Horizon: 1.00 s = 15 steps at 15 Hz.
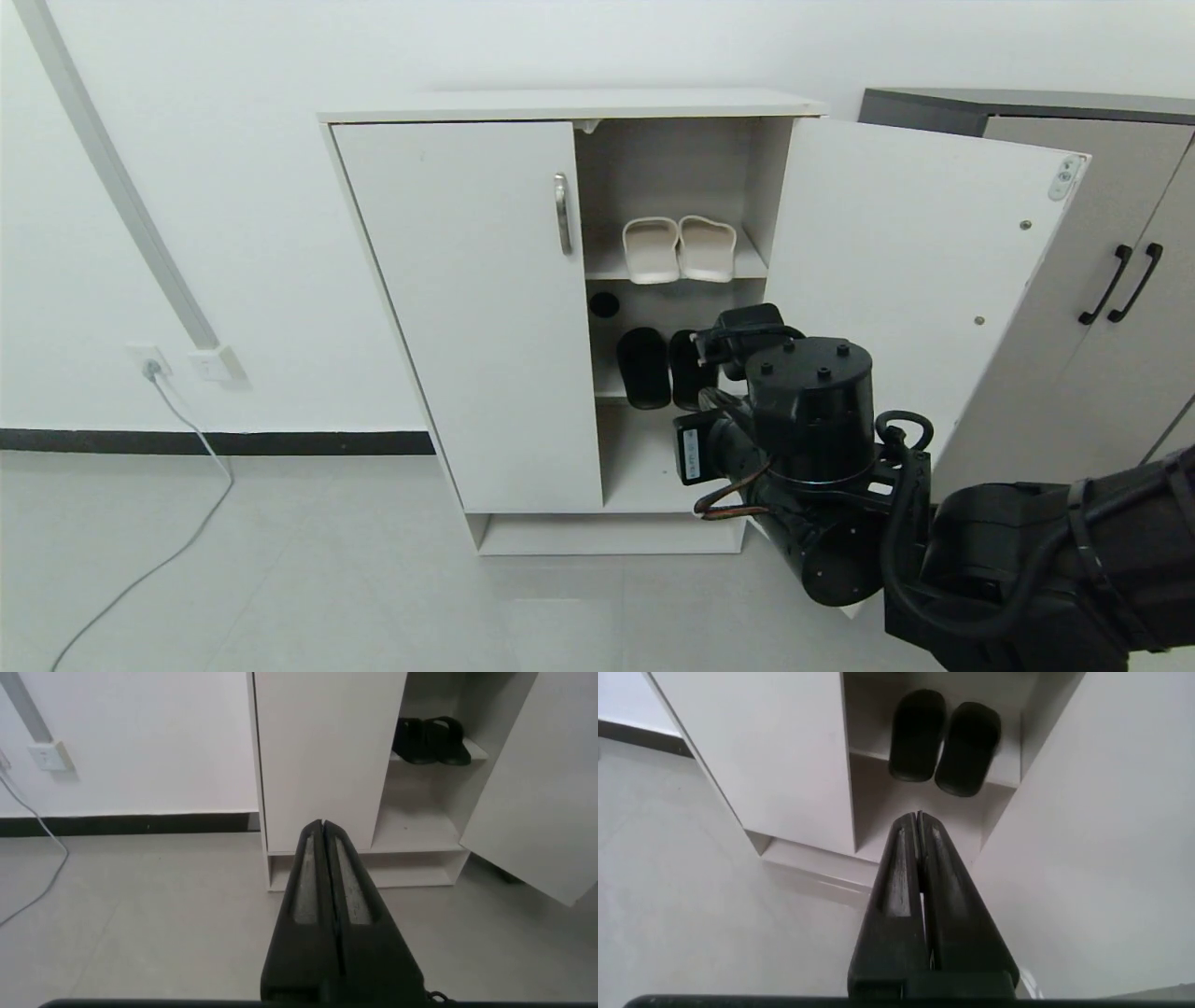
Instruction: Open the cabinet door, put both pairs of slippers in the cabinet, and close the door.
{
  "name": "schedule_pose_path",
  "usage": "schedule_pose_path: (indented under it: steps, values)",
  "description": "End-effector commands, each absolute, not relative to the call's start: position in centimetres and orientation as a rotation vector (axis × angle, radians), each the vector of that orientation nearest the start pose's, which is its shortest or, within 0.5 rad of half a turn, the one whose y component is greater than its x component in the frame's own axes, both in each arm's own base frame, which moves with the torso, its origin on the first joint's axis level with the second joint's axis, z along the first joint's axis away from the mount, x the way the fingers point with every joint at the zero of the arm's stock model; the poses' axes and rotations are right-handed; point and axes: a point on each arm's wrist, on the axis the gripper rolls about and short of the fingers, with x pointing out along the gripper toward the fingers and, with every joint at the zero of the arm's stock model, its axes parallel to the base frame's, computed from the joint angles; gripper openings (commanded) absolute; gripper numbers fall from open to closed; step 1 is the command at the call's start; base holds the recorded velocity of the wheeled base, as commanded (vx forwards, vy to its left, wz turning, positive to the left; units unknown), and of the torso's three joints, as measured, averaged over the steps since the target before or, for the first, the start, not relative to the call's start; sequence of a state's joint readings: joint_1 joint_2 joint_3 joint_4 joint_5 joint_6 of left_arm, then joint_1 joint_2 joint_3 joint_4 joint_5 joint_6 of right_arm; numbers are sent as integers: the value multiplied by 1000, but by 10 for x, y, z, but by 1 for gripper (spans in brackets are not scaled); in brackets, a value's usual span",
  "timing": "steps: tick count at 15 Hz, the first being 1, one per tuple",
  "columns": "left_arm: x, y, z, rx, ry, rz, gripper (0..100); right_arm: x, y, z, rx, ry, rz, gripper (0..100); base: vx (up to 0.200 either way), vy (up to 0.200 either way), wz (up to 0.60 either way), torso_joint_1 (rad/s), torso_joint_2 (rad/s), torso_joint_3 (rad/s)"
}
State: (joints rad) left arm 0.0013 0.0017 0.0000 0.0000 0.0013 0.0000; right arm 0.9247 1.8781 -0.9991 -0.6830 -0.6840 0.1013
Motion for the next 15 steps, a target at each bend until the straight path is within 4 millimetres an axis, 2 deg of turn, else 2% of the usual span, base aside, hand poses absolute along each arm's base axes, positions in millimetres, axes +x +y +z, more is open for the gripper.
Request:
schedule_pose_path:
  steps: [1, 6, 9, 15]
  values:
    - [-23, 0, 76, 0, 2, 3, 0, 226, 276, 180, -43, 150, 231, 0, 0, 0, 0, 0, 0, 0]
    - [-23, 0, 76, 0, 2, 3, 0, 228, 277, 175, -52, 159, 227, 0, 0, 0, 0, 0, -43, -43]
    - [-23, 0, 76, 0, 2, 3, 0, 229, 276, 174, -53, 160, 224, 0, 0, 0, 0, 22, -232, -346]
    - [-23, 0, 76, 0, 2, 3, 0, 231, 277, 170, -63, 169, 218, 0, 0, 0, 0, 89, -497, -355]
